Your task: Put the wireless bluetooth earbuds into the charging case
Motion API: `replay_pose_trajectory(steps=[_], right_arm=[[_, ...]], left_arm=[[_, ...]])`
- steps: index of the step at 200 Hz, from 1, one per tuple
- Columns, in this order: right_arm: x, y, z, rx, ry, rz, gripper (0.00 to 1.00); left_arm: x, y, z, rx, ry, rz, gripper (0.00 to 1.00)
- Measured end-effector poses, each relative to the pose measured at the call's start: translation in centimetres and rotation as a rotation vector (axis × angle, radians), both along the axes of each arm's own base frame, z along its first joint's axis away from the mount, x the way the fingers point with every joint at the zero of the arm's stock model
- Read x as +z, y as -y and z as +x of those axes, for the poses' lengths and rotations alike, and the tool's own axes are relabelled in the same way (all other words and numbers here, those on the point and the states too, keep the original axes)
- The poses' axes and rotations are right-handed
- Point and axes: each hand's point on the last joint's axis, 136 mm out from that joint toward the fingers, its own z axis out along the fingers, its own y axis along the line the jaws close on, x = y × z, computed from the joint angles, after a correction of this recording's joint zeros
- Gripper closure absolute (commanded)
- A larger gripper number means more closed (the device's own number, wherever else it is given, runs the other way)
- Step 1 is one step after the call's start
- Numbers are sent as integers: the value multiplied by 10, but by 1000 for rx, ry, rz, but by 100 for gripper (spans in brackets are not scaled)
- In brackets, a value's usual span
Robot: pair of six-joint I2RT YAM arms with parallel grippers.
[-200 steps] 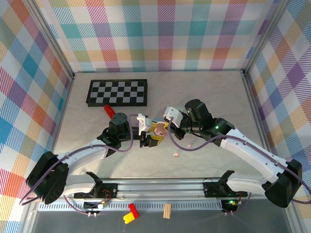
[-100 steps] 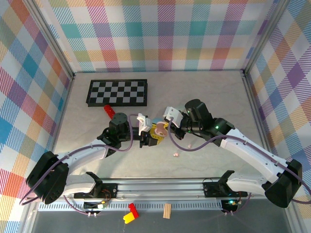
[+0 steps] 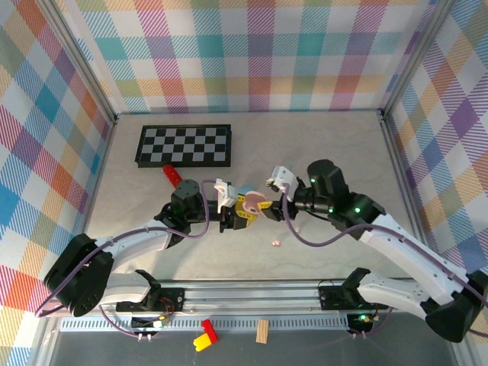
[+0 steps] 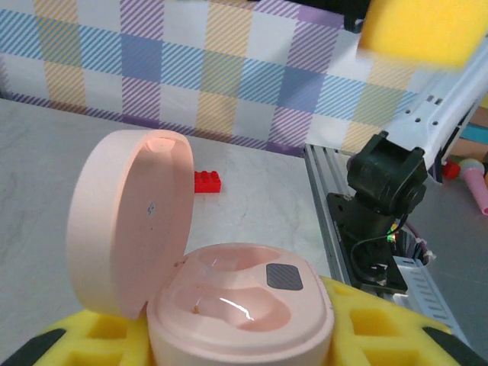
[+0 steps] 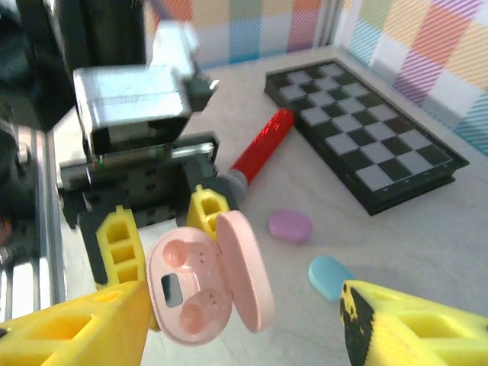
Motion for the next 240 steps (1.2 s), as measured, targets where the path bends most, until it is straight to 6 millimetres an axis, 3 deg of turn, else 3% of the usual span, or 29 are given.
replay_pose_trajectory(steps=[22, 49, 95, 126, 155, 195, 240], right_arm=[[0, 33, 13, -141, -63, 120, 32], [-27, 65, 30, -334, -226, 211, 35], [-113, 74, 28, -519, -660, 193, 41], [-177, 85, 4, -671, -957, 144, 47], [-217, 98, -13, -812, -1118, 102, 51], [-251, 97, -13, -889, -1249, 51, 52], [-260, 90, 2, -890, -1268, 35, 53]], left_arm=[[-1, -5, 6, 26, -3, -14, 67], [6, -11, 16, 61, 14, -40, 67], [13, -15, 21, 80, 23, -62, 67], [16, -16, 23, 91, 33, -69, 67], [19, -17, 23, 93, 45, -78, 67], [19, -17, 24, 95, 36, -81, 66], [19, -18, 22, 96, 29, -81, 66]])
